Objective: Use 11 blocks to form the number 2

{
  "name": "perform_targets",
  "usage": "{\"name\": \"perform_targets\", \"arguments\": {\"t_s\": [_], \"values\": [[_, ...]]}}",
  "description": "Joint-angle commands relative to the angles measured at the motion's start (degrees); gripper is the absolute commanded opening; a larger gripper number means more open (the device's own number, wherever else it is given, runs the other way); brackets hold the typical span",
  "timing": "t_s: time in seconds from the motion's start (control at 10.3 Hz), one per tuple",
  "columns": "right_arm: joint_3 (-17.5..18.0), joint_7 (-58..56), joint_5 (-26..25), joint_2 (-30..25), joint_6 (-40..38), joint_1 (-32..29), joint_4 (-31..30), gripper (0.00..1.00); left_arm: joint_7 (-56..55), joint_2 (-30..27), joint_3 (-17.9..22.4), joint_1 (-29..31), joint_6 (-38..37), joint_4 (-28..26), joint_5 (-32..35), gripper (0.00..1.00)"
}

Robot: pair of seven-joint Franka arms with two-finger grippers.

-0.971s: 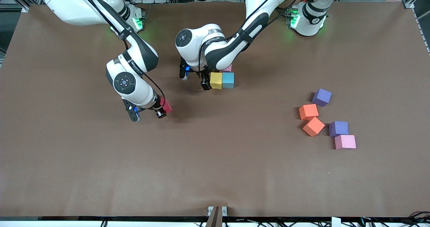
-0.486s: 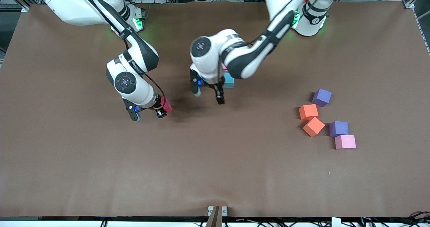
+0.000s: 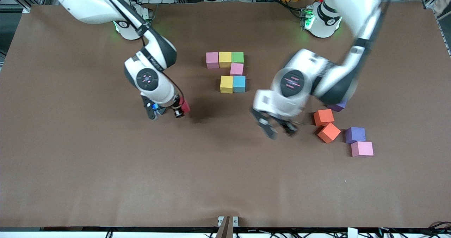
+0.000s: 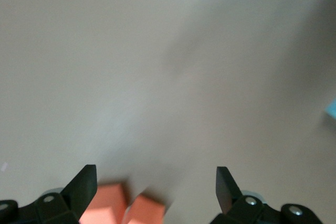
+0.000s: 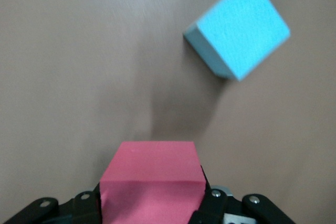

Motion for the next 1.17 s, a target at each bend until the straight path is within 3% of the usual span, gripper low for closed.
{"name": "perform_targets", "arguments": {"t_s": [0.0,0.29,0.68,0.87,1.07], "values": [[-0.29,8.22,0.71,-0.83,3.61,2.91,-3.1,0.0,-5.36,-0.33,-0.49,4.36,-0.54,-1.07,-1.44,1.0],[-0.29,18.85,0.62,1.09,5.29,5.99,-3.37,0.0,-30.65,-0.23,0.12,6.31,-0.63,-1.07,0.57,1.0],[-0.47,27.06,0.27,1.98,6.44,9.16,-4.69,0.0,-33.52,-0.32,9.07,7.88,2.61,-0.63,0.77,1.0],[-0.47,29.0,0.27,1.98,8.45,10.12,-6.18,0.0,-34.21,-1.02,9.26,10.6,2.54,-1.06,-2.3,1.0],[-0.55,30.76,0.09,1.98,9.78,11.18,-6.36,0.0,-36.92,-1.11,8.83,15.34,2.62,-3.16,-9.74,1.0]]}}
